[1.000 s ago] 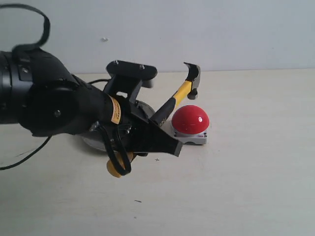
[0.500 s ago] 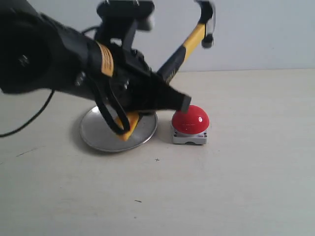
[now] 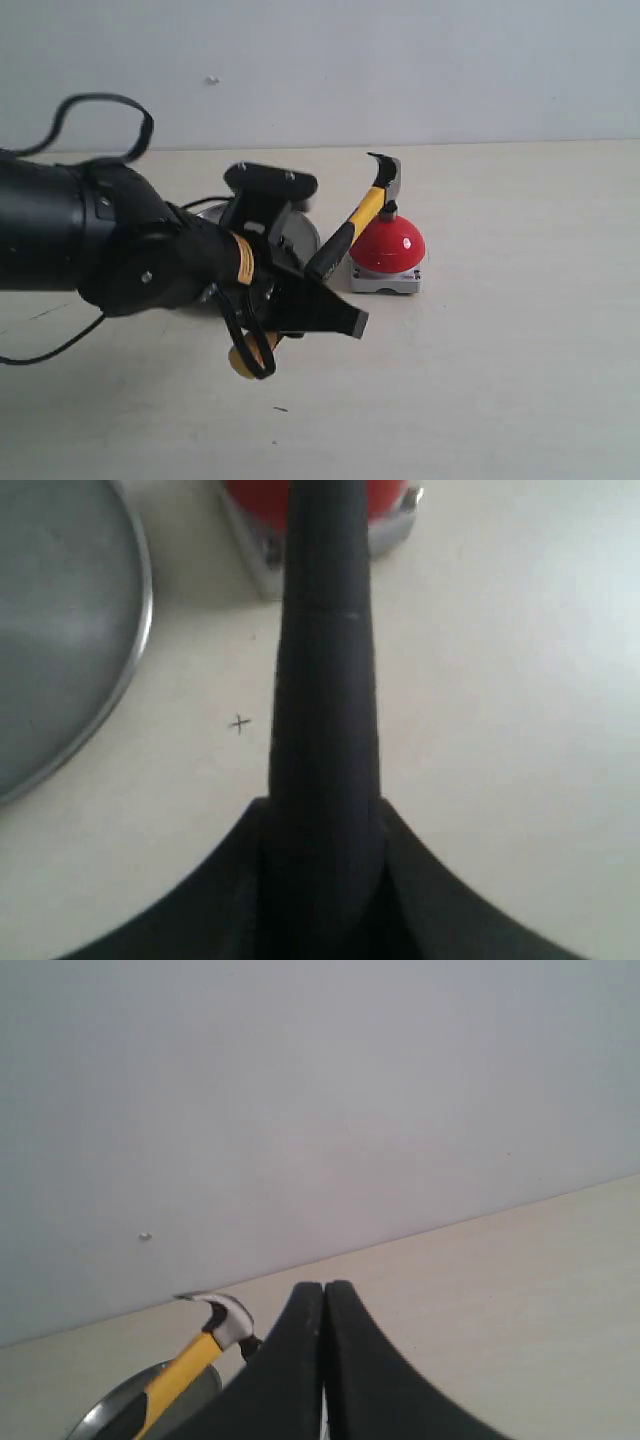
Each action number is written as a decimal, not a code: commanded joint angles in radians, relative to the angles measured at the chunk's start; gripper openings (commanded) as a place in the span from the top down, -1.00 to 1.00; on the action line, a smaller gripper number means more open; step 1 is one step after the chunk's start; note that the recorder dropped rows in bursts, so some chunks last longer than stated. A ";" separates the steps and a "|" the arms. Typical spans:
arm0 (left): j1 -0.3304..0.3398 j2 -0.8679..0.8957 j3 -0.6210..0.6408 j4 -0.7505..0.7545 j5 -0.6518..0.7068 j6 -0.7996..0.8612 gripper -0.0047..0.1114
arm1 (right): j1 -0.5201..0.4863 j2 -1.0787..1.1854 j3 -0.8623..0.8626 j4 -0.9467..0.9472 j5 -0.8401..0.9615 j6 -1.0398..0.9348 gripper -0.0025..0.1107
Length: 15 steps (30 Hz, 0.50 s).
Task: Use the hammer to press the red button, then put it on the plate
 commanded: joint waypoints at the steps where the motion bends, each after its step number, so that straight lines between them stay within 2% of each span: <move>1: 0.009 -0.112 -0.026 0.019 -0.079 0.001 0.92 | 0.001 -0.007 0.005 -0.003 -0.002 -0.004 0.96; 8: 0.078 -0.194 -0.018 -0.008 -0.107 -0.008 0.92 | 0.001 -0.007 0.005 -0.003 0.000 -0.004 0.96; 15: 0.159 -0.214 0.065 -0.027 -0.136 -0.010 0.92 | 0.001 -0.007 0.005 -0.003 0.000 -0.004 0.96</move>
